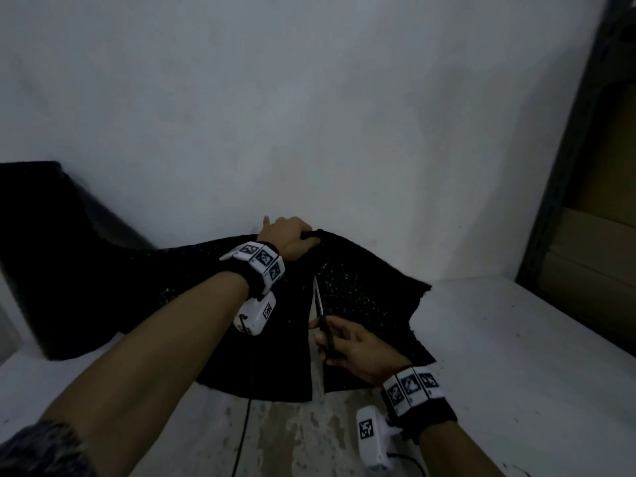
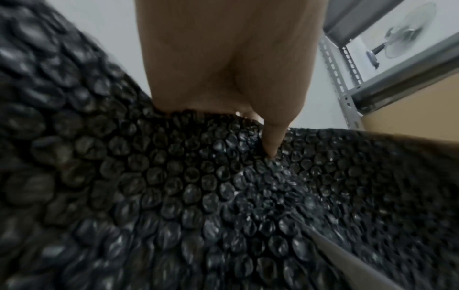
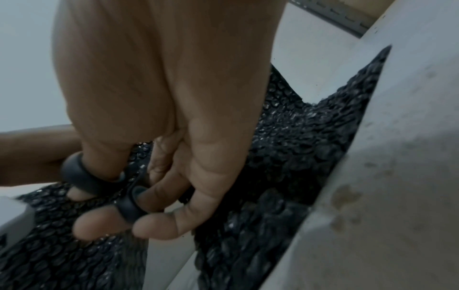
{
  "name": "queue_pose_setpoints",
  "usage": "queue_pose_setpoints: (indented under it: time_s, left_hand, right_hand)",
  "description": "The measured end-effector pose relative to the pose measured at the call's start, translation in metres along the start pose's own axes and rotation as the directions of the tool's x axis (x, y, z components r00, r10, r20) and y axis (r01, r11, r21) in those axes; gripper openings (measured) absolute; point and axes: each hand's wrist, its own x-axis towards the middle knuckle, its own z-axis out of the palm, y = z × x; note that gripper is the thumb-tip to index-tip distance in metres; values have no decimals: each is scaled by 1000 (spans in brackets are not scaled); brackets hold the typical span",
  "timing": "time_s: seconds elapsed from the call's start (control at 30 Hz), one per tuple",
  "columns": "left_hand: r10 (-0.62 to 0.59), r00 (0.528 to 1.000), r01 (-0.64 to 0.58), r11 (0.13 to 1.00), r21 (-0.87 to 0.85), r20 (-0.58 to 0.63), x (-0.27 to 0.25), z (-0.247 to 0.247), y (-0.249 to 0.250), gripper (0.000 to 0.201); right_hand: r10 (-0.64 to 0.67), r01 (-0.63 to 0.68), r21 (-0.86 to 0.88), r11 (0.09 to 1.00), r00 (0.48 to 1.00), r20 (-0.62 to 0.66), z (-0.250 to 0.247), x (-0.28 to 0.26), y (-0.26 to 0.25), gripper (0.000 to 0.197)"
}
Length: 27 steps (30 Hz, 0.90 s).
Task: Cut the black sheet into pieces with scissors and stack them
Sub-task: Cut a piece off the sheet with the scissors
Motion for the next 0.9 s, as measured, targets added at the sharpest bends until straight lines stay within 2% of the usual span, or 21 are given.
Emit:
queue_pose_setpoints:
  time_s: [0.07,0.17,0.47,0.57,0.9]
  left_hand:
    - [-15,999,17,996,-84,34,5,-2,-1,35]
    - [-32,999,36,983,-182,23,10,0,-3,44]
    - [-46,999,43,955,-294,-2,15,10,-17,56]
    - [-55,998,53,934,-353,5,13,10,-20,56]
    - [-64,998,66,919,-388,17,11,2,-34,57]
  right_hand:
    - [6,-6,8,1000,1000,14,1,-2,-2,39]
    - [10,-10,-13,1000,1000,24,2,-5,-5,38]
    - [-1,0,14,1000,999,38,12,-12,-6,35]
    - [-2,1,14,1000,999,52,10,-12,-9,36]
    - [-6,7,-14,1000,996,94,11,-7,-22,40]
